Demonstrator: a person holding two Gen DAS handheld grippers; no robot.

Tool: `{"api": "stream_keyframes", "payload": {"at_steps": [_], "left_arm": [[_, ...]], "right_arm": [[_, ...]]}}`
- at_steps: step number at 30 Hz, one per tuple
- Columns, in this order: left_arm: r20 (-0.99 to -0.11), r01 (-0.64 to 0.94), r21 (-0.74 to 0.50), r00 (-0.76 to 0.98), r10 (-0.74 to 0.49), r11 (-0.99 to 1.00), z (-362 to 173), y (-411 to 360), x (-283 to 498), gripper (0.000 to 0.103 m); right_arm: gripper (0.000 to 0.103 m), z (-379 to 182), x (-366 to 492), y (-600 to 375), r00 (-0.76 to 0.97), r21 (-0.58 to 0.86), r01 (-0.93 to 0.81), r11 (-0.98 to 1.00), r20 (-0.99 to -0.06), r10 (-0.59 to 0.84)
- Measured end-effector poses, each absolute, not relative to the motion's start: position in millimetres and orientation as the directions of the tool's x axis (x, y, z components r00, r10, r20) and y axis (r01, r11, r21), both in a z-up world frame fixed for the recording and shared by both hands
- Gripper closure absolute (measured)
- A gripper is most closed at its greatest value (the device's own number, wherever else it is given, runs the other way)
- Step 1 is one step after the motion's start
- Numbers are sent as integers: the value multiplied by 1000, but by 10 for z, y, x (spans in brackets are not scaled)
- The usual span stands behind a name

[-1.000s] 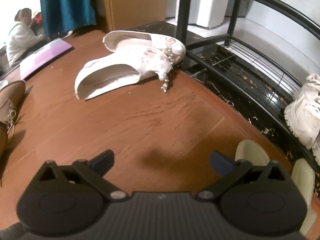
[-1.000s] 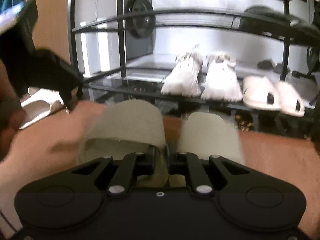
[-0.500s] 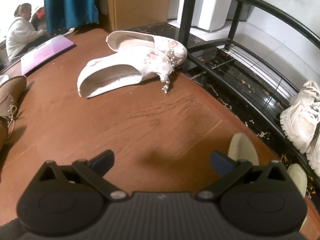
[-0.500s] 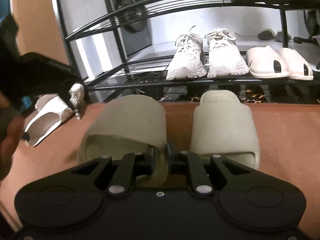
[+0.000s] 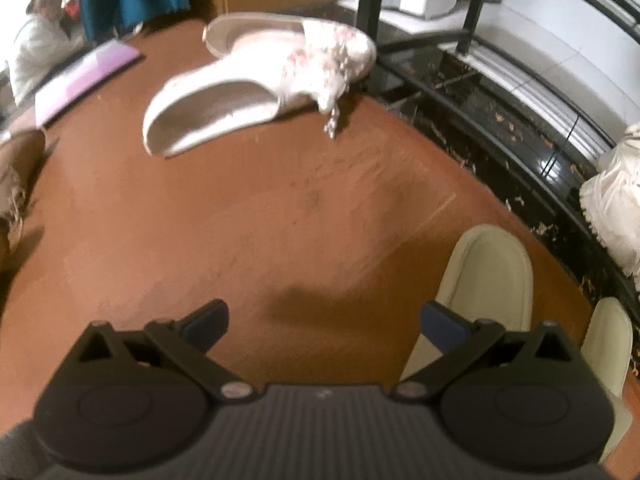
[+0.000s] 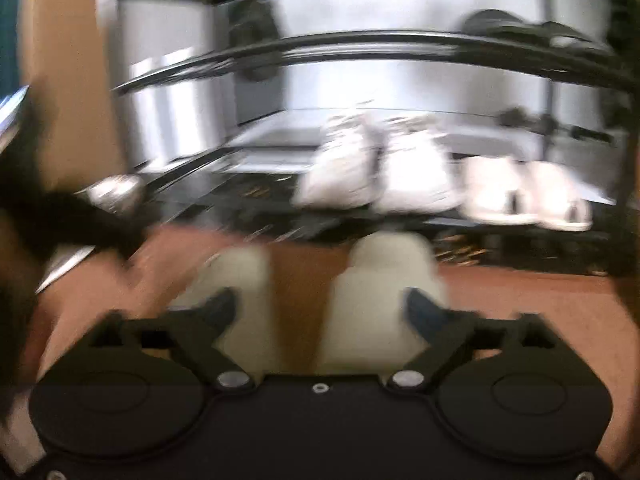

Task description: Organize scattered shoes

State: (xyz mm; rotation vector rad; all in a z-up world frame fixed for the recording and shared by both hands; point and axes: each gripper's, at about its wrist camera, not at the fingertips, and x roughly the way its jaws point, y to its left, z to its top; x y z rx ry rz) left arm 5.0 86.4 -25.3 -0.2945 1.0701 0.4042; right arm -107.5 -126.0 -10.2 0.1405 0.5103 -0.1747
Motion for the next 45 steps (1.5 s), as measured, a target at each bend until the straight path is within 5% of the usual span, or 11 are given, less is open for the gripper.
{"api": "stream_keyframes", "payload": {"at_steps": [4,9,15,25,31,38,45], "left_arm": [[-897,-499,-40,399,189,866,-293,928,55,1],[-841,-471,-10,481,248,882,-176,854,52,1],[-762,-449,42,564,320,893,-17,767,41,1],[-782,-482,-1,547,300,876,21,875,51,1],[-788,-481,-16,545,285,876,-11,872,65,1],[-788,-494,-15,541,293,870,-27,902,69,1],[-798,-489,-18,533,283,872,-69,911,93,1]], "right_arm": [[2,-222,-570,-1732,738,173,334,926,-659,-143],[2,-478,-289,-1678,692,129,270,954,-715,-99],[3,-572,-339,-1592,687,105,174,979,-726,-44],[2,-426,-364,-1403,615,97,79,992,-788,28],[2,28,-223,-1570,655,216,95,972,-749,102],[11,-74,559,-1364,399,230,108,967,-901,170],[14,-338,849,-1032,159,78,99,992,-985,62]]}}
